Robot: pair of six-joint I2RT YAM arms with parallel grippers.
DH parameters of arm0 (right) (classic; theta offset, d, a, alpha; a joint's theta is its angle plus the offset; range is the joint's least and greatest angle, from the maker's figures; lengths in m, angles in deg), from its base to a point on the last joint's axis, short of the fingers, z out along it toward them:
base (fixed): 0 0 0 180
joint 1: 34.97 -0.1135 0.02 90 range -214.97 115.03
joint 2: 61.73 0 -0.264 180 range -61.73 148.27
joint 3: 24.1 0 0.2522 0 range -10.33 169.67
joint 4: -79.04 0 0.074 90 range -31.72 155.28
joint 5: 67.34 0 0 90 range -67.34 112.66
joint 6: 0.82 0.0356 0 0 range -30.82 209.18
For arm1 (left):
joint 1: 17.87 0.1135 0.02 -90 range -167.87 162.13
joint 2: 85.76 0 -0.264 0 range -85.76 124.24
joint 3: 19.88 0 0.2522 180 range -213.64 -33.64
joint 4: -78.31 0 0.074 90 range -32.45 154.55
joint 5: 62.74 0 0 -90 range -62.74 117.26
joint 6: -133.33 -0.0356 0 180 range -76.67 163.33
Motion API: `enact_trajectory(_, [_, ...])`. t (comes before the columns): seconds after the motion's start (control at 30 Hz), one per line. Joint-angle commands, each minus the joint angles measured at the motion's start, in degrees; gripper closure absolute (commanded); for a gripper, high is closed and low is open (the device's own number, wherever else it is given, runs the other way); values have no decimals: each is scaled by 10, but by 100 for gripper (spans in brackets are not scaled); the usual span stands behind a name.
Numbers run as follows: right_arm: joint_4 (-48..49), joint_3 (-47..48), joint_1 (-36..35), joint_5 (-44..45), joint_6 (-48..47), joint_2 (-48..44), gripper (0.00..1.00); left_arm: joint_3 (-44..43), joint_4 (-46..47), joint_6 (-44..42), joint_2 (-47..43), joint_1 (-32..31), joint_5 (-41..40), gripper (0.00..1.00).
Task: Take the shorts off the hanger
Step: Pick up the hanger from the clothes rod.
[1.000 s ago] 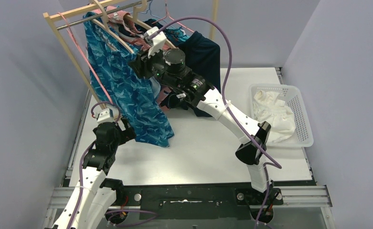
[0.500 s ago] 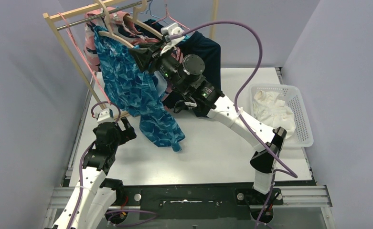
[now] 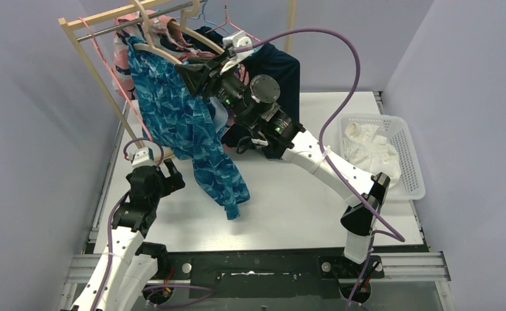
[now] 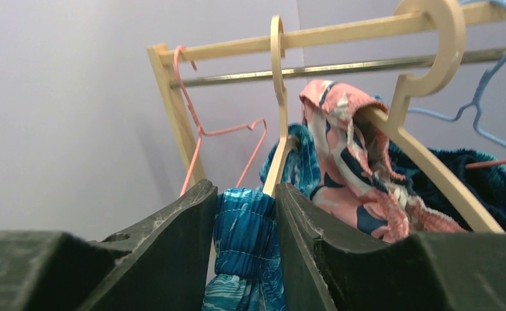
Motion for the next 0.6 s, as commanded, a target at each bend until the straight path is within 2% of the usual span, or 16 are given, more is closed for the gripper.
enact_trajectory(0.0, [-83, 10, 6, -1, -6, -18, 90, -9, 31, -6, -4, 4, 3, 4])
enact_trajectory(0.17, [-203, 17, 15, -28, -17, -8, 52, -9, 33, -6, -2, 4, 6, 4])
enact_trajectory(0.3, [-308, 97, 19, -36, -42, 31, 38, -9, 33, -7, 0, 4, 8, 4])
enact_trajectory(0.37, [-341, 123, 20, -28, -47, 48, 38, -9, 34, -7, 0, 4, 8, 4])
enact_trajectory(0.5, [-367, 157, 23, -11, -56, 75, 45, -8, 34, -7, 1, 4, 10, 4])
enact_trajectory(0.57, [-385, 185, 26, -9, -58, 91, 55, -9, 34, -7, 2, 4, 10, 4])
